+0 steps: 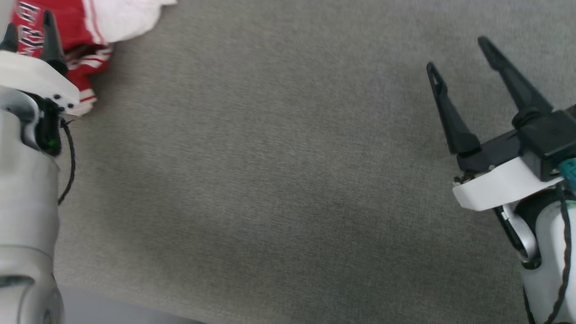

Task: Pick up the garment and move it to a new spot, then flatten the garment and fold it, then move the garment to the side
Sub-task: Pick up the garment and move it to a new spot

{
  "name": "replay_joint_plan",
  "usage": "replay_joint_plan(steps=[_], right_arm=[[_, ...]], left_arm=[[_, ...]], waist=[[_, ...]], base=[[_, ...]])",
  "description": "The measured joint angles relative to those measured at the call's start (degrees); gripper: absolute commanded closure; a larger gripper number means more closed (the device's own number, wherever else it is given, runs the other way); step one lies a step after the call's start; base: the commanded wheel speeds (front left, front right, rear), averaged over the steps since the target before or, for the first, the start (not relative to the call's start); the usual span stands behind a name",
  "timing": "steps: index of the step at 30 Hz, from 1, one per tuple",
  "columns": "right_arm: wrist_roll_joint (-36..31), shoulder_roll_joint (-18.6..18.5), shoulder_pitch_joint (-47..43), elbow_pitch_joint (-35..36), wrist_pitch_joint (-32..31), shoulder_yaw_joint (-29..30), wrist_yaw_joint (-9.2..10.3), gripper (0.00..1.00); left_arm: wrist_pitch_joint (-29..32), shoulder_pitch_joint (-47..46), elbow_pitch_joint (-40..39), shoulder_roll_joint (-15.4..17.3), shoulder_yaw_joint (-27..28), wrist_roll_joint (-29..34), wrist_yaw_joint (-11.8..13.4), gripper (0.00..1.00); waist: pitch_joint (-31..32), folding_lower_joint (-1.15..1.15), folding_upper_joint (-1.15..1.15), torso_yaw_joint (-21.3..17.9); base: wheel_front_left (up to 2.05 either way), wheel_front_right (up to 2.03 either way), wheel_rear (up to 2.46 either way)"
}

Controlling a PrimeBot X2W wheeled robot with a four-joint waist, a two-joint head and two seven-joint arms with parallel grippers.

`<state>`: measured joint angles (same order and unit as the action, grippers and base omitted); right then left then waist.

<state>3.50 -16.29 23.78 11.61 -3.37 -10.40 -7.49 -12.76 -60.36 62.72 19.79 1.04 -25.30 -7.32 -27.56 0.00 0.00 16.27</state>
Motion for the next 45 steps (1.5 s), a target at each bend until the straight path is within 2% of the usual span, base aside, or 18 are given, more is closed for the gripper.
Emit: replay_joint_plan(steps=[4,9,16,23,24,25,35,45], right_arm=[[-0.27,-0.25,1.05,3.00,-1.29,-0.34,0.00,0.00],[-0.52,-0.64,2.14,6.04,-2.94,-0.52,0.00,0.00],[-0.56,-1.12,2.94,8.77,-4.69,-0.41,0.00,0.00],[-0.57,-1.52,3.61,9.53,-5.28,-0.65,0.00,0.00],[-0.57,-1.53,3.67,9.66,-5.30,-0.65,0.00,0.00],[-0.57,-1.48,3.74,9.66,-5.42,-0.66,0.00,0.00],[-0.56,-0.97,3.72,7.88,-4.45,0.59,0.00,0.00],[-0.11,1.65,2.27,4.90,-1.36,1.60,0.00,0.00]], left_arm=[[3.92,-4.16,6.39,0.81,0.02,-0.41,0.86,0.00],[10.93,-6.09,9.82,0.94,-0.42,-0.62,2.45,0.00],[22.85,-6.71,10.42,0.84,0.18,-3.13,3.83,0.00],[29.58,-7.34,9.50,1.10,-0.65,-3.27,4.30,0.00],[29.58,-7.34,9.53,1.12,-0.62,-3.45,4.27,0.64],[29.78,-7.36,9.51,1.15,-0.87,-3.41,3.83,1.00],[26.64,-8.08,10.82,2.26,-2.74,-2.52,2.53,1.00],[24.05,-12.38,10.11,5.92,-5.49,-0.67,1.44,1.00]], waist=[[-2.67,0.00,0.00,-1.02],[-5.15,0.00,0.00,-1.97],[-7.08,0.00,0.00,-2.40],[-7.98,0.00,0.01,-2.42],[-8.03,0.00,0.00,-2.40],[-8.02,0.00,0.00,-2.41],[-5.68,0.00,0.00,-1.84],[-0.73,0.00,0.00,-1.10]], base=[[0.00,0.00,0.00],[0.00,0.00,0.00],[0.00,0.00,0.00],[0.00,0.00,0.00],[0.00,0.00,0.00],[0.00,0.00,0.00],[0.00,0.00,0.00],[0.00,0.00,0.00]])
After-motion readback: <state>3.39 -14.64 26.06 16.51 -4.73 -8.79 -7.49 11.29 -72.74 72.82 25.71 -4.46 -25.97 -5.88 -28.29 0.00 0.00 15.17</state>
